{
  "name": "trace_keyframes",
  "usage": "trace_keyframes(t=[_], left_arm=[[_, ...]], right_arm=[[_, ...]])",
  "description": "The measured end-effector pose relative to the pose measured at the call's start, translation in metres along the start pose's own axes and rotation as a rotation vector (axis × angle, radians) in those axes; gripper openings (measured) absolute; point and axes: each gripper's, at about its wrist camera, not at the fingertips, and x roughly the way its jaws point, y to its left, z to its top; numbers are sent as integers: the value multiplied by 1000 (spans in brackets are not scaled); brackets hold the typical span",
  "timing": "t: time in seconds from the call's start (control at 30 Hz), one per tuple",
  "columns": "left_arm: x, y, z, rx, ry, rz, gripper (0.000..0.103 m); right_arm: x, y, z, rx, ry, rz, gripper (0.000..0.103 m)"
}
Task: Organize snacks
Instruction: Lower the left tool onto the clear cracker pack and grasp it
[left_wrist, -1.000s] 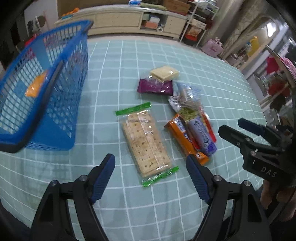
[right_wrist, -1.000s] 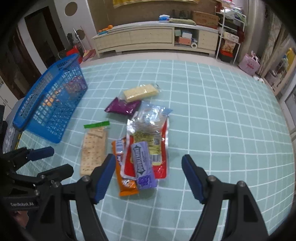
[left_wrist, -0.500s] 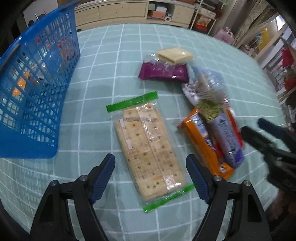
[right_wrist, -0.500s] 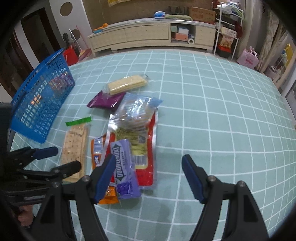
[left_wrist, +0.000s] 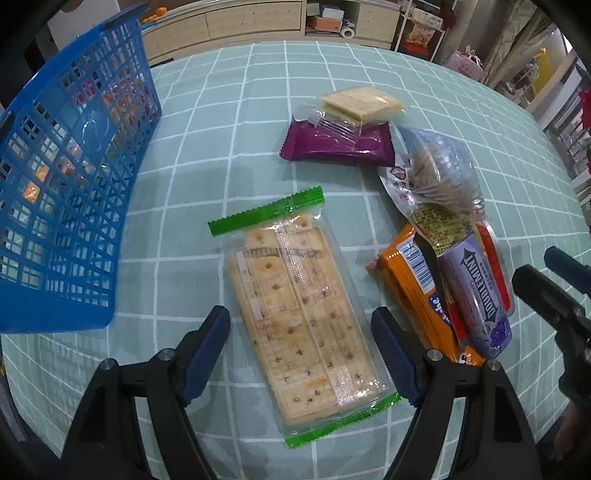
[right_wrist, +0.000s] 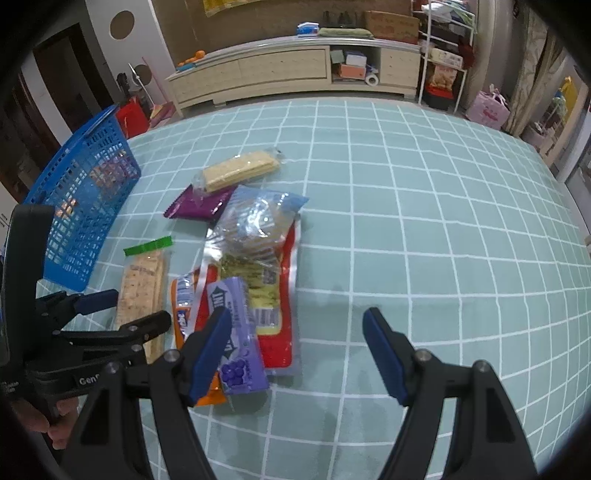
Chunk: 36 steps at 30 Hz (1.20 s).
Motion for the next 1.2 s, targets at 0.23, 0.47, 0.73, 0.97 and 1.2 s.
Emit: trace_keyframes(t=[0.23,0.47,0.73,0.97,1.2], left_arm=[[-10,-14,-1,34,-12,-13,57],[-29,-9,-16,27,-66,-72,55],[-59,-1,-19,42,-159,-66,55],[-74,14,2,54,-206,-63,55],[-66,11,24,91,-229,-35,55]], right_arm=[[6,-2,-1,18,22,8,77],[12,-2,-3,29,23,-13,77],[11,3,3,21,2,20,78],[14,4,25,26,-2,-23,86],[32,12,57,-2,45,37,86]])
